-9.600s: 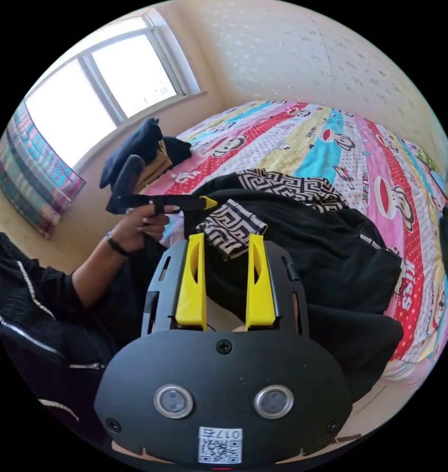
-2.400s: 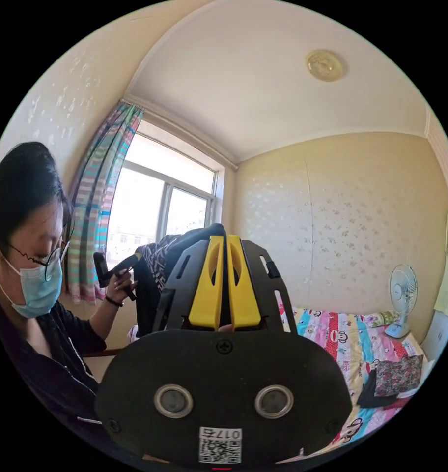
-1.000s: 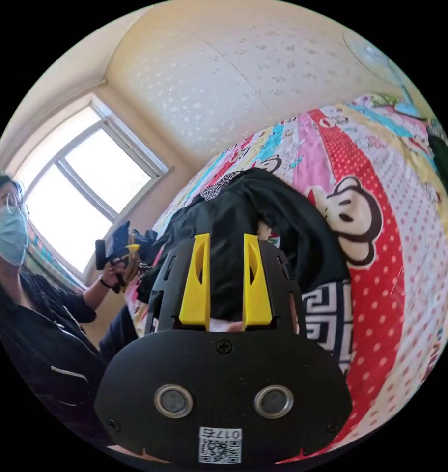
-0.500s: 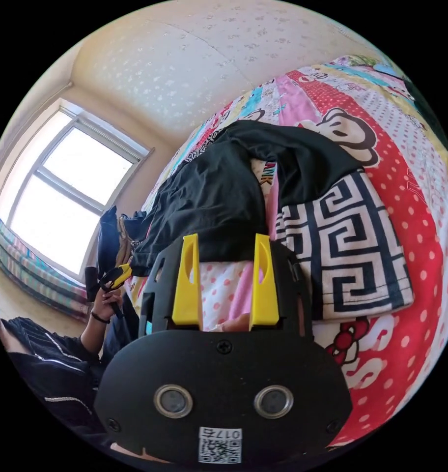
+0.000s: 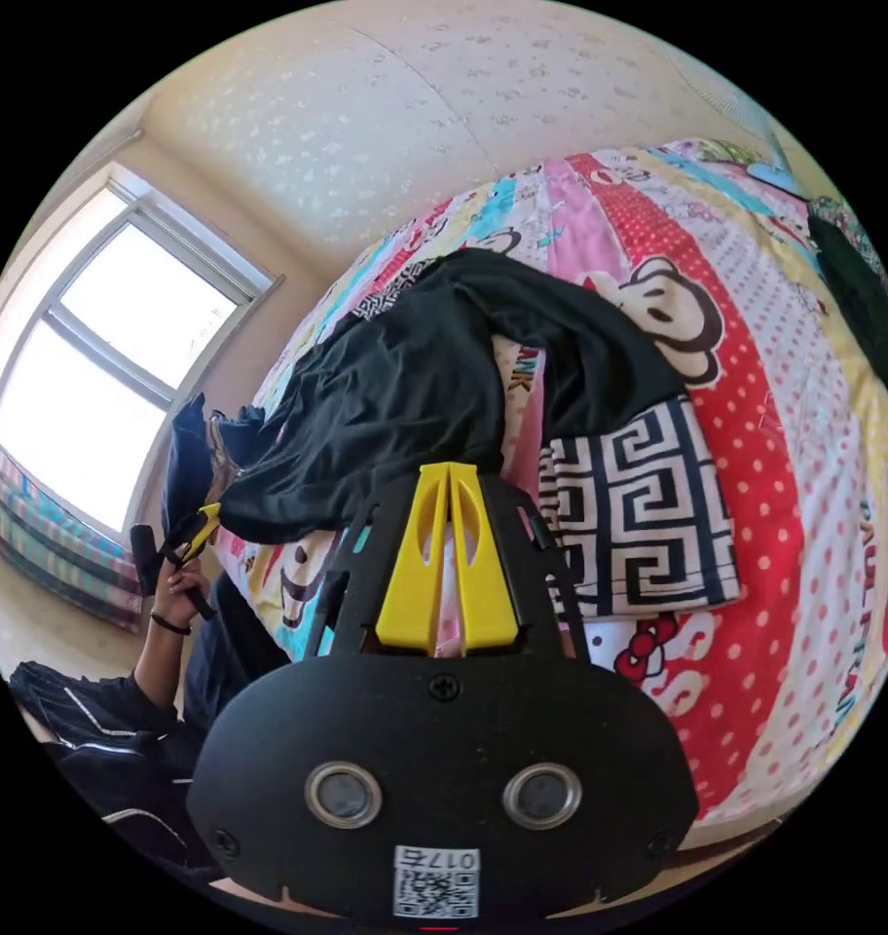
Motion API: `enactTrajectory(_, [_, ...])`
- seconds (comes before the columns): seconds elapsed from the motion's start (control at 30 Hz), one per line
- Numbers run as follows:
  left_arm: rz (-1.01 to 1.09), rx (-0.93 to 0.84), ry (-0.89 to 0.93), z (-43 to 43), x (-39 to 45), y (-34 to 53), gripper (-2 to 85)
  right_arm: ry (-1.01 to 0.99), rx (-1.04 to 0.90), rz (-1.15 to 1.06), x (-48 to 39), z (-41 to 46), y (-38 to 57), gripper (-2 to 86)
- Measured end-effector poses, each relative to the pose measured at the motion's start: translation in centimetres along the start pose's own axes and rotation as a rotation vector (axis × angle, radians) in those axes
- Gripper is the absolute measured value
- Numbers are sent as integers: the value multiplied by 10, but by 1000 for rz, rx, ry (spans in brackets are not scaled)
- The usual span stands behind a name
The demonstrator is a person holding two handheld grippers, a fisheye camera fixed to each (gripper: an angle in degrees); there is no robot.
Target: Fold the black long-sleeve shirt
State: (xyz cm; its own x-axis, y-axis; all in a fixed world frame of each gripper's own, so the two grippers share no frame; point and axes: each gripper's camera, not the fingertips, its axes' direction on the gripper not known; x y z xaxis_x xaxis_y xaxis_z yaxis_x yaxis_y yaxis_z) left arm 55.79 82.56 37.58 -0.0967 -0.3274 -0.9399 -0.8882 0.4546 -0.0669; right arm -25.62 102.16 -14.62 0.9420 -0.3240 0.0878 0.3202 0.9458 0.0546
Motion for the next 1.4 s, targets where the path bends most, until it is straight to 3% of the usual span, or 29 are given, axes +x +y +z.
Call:
enactTrajectory(0.13, [98, 31, 51, -68, 22, -2, 10, -146, 220, 8, -14, -72, 23, 3])
enactTrajectory(0.3, [0, 26, -32, -87, -15, 53, 18, -3, 339, 172, 13, -94, 105, 11])
enactTrajectory(0.4, [-88, 1, -37, -70, -59, 90, 21, -166, 317, 157, 31, -61, 143, 29])
enactTrajectory(0.53, [-4, 97, -51, -76, -70, 123, 12, -330, 401, 143, 26, -25, 174, 69])
enactTrajectory(0.63, [132, 196, -100, -97, -51, 127, 42, -243, 315, 133, 14, -1, 157, 109])
enactTrajectory(0.73, [138, 307, -104, -104, -41, 123, 93, -159, 225, 106, 7, 22, 125, 122])
enactTrajectory(0.87, [110, 138, -77, -65, -43, 104, 111, -91, 34, 139, 5, 70, 104, 66])
enactTrajectory(0.97, [105, 130, -77, -43, -52, 118, 86, -38, 154, 141, -3, 61, 123, 29])
enactTrajectory(1.03, [81, 143, 33, -41, -62, 127, 40, -31, 193, 124, -5, 45, 127, 23])
enactTrajectory(1.17, [82, -43, 212, -43, -59, 106, 18, -121, 215, 115, 0, -3, 120, 15])
enactTrajectory(1.23, [113, 16, 149, -73, -33, 100, 11, -108, 209, 102, -2, -25, 117, 13])
enactTrajectory(1.4, [205, -33, 47, -99, 7, 115, 7, 49, 202, 66, -5, -49, 146, 12])
